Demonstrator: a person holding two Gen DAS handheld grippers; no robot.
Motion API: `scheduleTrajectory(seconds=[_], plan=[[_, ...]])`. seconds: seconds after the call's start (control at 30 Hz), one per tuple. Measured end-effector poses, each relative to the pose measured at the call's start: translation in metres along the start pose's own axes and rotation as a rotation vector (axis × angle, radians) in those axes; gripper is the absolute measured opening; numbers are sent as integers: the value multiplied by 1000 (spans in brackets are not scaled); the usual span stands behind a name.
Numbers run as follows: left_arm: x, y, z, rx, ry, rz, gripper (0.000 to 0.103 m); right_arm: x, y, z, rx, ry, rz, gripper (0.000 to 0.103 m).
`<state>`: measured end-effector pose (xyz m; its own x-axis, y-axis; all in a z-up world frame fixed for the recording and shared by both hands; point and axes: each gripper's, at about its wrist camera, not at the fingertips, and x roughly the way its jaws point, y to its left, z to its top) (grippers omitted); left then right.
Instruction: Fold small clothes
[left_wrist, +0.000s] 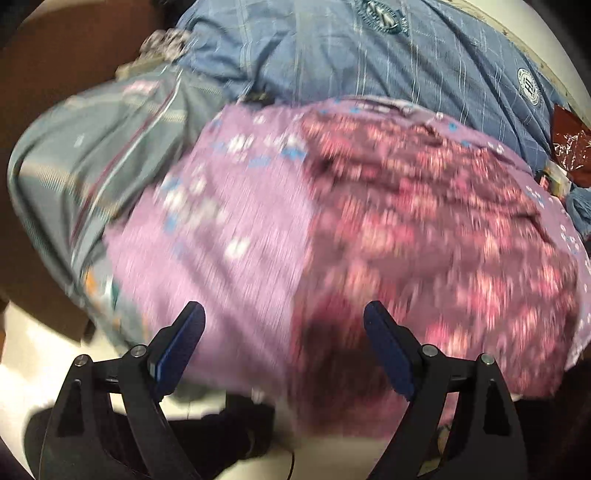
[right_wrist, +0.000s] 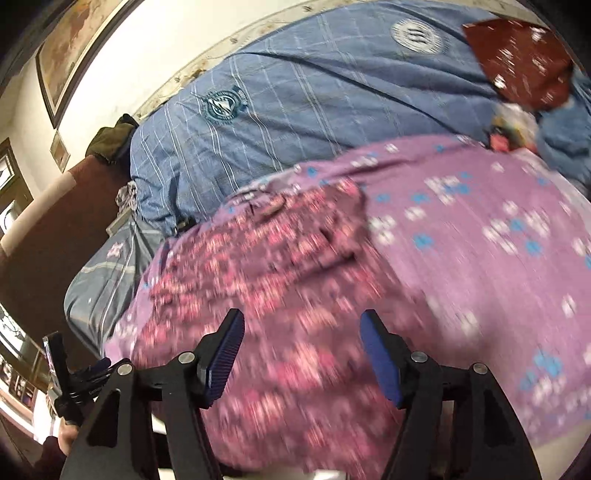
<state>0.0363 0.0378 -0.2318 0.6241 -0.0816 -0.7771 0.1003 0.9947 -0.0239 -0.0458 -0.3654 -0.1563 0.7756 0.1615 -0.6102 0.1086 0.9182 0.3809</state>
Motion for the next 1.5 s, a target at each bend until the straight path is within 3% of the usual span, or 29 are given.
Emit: scheduleTrajectory(seconds=[0.13,0.23,0.3,0.4,0.77,0.9,0.93,1.0,1.13,1.17,1.23,1.27,1.3,1.5], plan=[[1,10,-29,-40,80,-12,88,-22,-17,-21,13,43,-21,70],[10,16,-41,-105,165,-70,88,-29,-28,-33,51,85,-28,72],[12,18,-47,-133,180,-77,85,-30,-34,-41,73,114,-36,72],[16,13,-52,-114,197,-91,77,-23,-40,-54,89,186,-68,72],[72,-21,-70,-46,404,-220,77,-4,-69,-70,205,358,-132,72],[78,-31,-72,-17,408,-274,76,9,-82,-81,249,410,-142,72],[79,-31,-72,-25,407,-293,70,13,-84,-83,260,417,-144,72],[84,-31,-72,-40,416,-336,43,23,-90,-89,277,447,-154,72],[88,-31,-78,-43,443,-370,16,48,-102,-104,314,508,-213,71],[89,-31,-80,-50,454,-387,11,54,-103,-108,323,516,-210,69],[86,-30,-81,-61,458,-406,11,65,-96,-117,285,575,-217,41],[83,-28,-82,-66,461,-423,8,68,-92,-119,259,598,-224,13],[81,-28,-83,-68,463,-436,7,69,-83,-122,207,631,-230,5],[65,-25,-79,-84,464,-515,4,29,-45,-113,71,588,-142,4]])
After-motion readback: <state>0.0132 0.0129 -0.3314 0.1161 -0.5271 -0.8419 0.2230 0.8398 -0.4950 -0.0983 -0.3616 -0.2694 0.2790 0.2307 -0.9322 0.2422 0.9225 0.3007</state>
